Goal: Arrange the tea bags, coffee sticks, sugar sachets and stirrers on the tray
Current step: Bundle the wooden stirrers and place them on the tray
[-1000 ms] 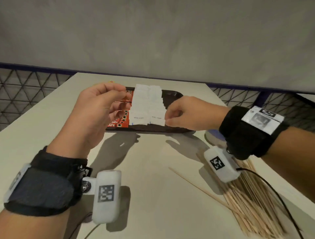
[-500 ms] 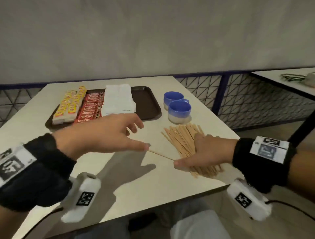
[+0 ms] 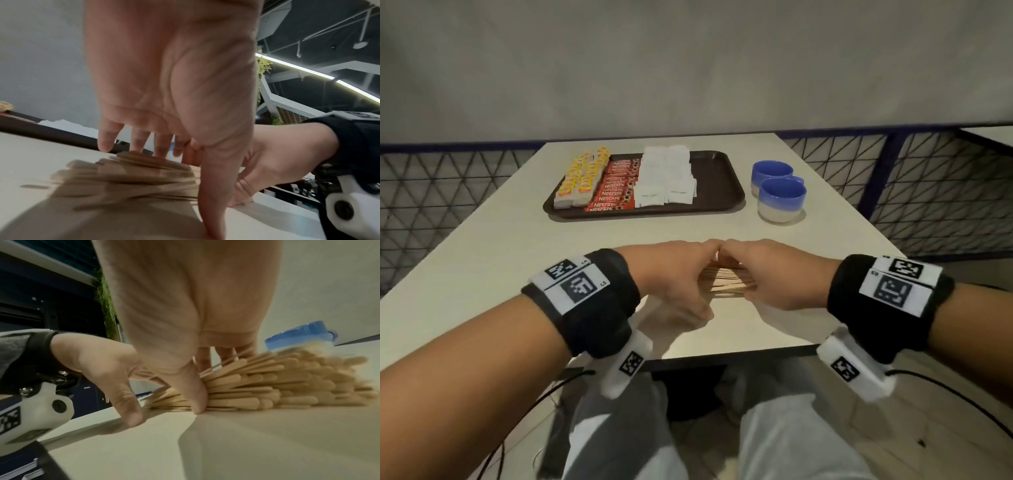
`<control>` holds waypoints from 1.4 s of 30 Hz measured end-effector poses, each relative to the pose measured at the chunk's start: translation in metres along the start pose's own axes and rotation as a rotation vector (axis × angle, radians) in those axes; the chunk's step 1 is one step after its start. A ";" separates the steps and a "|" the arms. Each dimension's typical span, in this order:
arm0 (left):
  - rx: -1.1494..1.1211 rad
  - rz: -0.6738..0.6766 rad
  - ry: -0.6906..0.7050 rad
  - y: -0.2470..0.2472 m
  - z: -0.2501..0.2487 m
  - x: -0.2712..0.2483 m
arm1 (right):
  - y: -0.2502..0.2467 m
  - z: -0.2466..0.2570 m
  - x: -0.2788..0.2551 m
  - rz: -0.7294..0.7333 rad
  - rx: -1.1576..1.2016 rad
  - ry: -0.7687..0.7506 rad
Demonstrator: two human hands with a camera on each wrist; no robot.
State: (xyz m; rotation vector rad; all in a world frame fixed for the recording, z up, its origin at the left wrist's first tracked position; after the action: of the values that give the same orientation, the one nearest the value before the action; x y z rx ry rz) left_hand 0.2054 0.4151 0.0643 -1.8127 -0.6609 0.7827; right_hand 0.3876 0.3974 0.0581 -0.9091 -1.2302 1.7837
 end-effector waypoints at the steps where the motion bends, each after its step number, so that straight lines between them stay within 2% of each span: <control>1: 0.015 -0.004 -0.031 -0.002 0.001 0.000 | -0.001 0.002 0.003 -0.003 -0.002 0.009; 4: 0.154 -0.058 -0.091 -0.005 0.005 0.002 | -0.004 0.003 0.012 0.025 0.010 0.072; 6: 0.134 -0.036 -0.120 -0.004 0.005 0.001 | -0.006 0.003 0.016 0.060 -0.001 0.117; 10: 0.064 -0.032 -0.166 0.004 -0.002 0.001 | -0.008 0.009 0.021 0.110 -0.064 0.113; 16: 0.306 -0.103 -0.099 0.014 -0.012 0.004 | 0.001 0.016 0.023 0.047 -0.204 0.043; 23: 0.096 0.038 -0.191 0.005 -0.007 0.001 | 0.001 0.016 0.027 0.044 -0.203 -0.016; 31: 0.134 0.020 -0.190 0.003 -0.007 -0.003 | -0.002 0.024 0.027 0.027 -0.269 -0.083; 37: 0.170 0.014 -0.177 -0.028 -0.010 -0.010 | -0.014 0.025 0.030 0.012 -0.050 -0.083; 39: 0.286 -0.066 -0.150 -0.051 -0.013 -0.018 | -0.019 0.029 0.032 -0.034 0.100 -0.063; 42: 0.387 -0.303 -0.159 -0.103 -0.025 -0.042 | -0.030 0.033 0.037 -0.157 0.411 -0.014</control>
State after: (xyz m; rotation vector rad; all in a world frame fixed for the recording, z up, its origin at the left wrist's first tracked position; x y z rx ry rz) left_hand 0.1889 0.4042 0.1762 -1.2749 -0.8033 0.7906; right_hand 0.3482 0.4241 0.0909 -0.5491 -0.8686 1.8241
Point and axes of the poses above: each hand's wrist, its own x-axis towards the middle knuckle, its own y-axis out of the palm, z = x × y, the point moved 1 cm from there along x, towards the middle knuckle, and after that the axes turned 5 degrees about y, right-handed, at the moved point
